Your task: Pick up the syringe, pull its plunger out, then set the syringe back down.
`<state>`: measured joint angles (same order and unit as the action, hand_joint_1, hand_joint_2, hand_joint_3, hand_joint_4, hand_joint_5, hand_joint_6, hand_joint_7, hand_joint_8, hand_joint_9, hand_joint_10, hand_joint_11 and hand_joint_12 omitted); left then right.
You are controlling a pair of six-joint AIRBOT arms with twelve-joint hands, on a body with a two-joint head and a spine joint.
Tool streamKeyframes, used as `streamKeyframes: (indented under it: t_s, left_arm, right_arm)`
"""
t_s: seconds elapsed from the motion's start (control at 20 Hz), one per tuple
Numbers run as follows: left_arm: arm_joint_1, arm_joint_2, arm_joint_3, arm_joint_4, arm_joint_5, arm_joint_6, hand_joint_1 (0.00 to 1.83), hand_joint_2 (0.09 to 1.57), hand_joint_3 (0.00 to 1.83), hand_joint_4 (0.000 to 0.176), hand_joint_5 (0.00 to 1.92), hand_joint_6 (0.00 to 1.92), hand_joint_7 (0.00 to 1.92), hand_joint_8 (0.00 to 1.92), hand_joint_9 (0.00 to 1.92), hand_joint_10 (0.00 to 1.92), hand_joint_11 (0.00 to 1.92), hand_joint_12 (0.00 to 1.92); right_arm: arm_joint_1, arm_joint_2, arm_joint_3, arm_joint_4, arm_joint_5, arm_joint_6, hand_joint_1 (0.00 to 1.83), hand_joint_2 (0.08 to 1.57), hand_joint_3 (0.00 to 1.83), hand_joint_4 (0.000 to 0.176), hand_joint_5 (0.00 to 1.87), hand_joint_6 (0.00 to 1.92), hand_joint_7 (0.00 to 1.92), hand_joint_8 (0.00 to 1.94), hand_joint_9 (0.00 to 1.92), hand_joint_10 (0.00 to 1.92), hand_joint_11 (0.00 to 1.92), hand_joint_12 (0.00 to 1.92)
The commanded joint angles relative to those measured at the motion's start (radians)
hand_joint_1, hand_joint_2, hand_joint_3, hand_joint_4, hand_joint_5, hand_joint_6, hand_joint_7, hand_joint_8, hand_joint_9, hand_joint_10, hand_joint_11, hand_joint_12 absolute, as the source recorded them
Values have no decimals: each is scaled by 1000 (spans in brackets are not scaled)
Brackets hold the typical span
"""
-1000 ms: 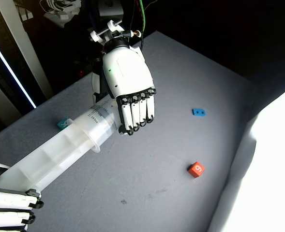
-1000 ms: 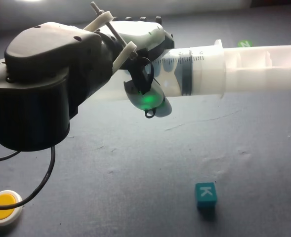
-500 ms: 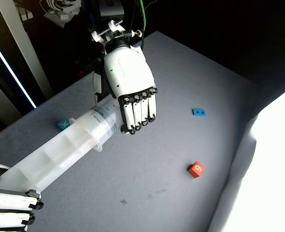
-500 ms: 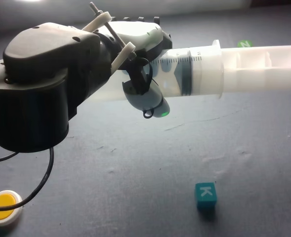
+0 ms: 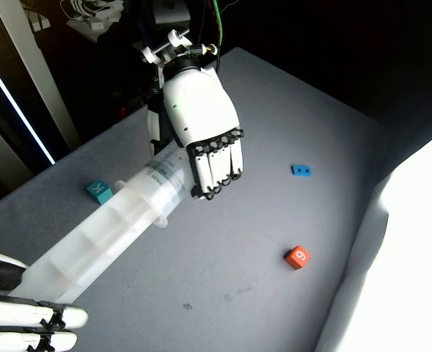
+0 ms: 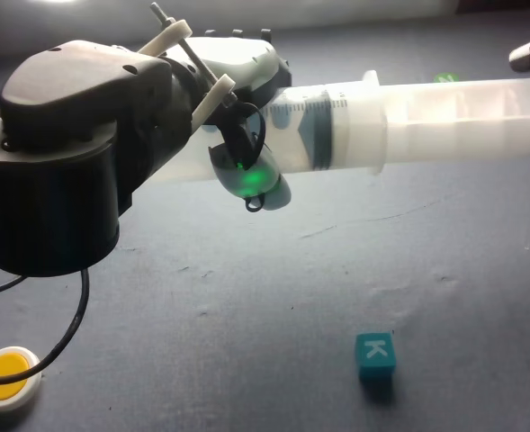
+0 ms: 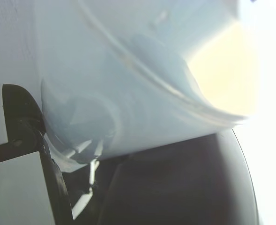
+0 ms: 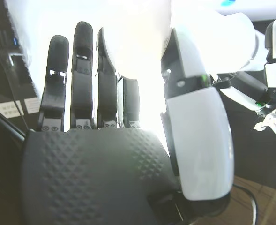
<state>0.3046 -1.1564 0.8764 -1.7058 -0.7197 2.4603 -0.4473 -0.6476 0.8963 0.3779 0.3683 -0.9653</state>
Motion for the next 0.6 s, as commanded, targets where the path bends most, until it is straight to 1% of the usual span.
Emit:
streamKeyframes:
  t_s: [0.0,0.05,0.1,0.2,0.25,0.3,0.4,0.45,0.55]
  left_arm:
    - [-8,5,4,68,-14,-8,1187,1224,0,0,694,1273,869,1335,706,1129,445,1569]
    - [-9,5,5,70,-17,-8,1193,1218,0,0,707,1245,877,1330,714,1119,459,1566]
    - [-9,6,5,72,-18,-8,1193,1218,0,0,707,1245,877,1330,714,1119,459,1566]
    - [-10,7,6,79,-19,-8,1188,1219,0,0,699,1271,880,1314,719,1101,458,1542]
    - [-10,8,6,80,-20,-8,1186,1223,1,0,699,1264,868,1341,709,1111,454,1559]
    - [-10,9,6,82,-23,-8,1184,1220,0,0,703,1275,876,1309,714,1091,454,1545]
    - [-6,9,6,87,-26,-8,1186,1218,0,0,705,1274,881,1304,722,1096,461,1550]
    - [-2,9,7,89,-27,-8,1188,1217,0,0,704,1271,887,1303,725,1110,466,1561]
    - [5,10,10,100,-27,-13,1188,1215,0,0,708,1271,889,1293,720,1109,468,1565]
  right_arm:
    - [5,10,2,-3,113,4,703,1193,0,0,396,0,467,0,435,45,0,1063]
    - [5,10,0,-3,113,4,613,1125,0,0,296,0,345,0,349,3,0,908]
    - [5,10,-2,-5,113,4,613,1125,0,0,296,0,345,0,349,3,0,908]
    - [6,11,-9,-29,119,4,626,1068,0,0,263,0,319,0,319,0,0,850]
    - [6,13,-13,-37,126,3,638,1038,0,0,250,0,306,0,308,0,0,829]
    - [6,18,-18,-38,136,-5,669,1021,0,0,226,0,273,0,278,0,0,753]
    - [7,28,-28,-38,139,-17,659,1009,0,0,217,0,266,0,272,0,0,763]
    - [7,40,-38,-38,139,-23,604,988,0,0,228,4,274,3,280,3,0,787]
    - [8,72,-69,-57,139,-45,614,994,0,0,221,0,267,0,277,1,0,791]
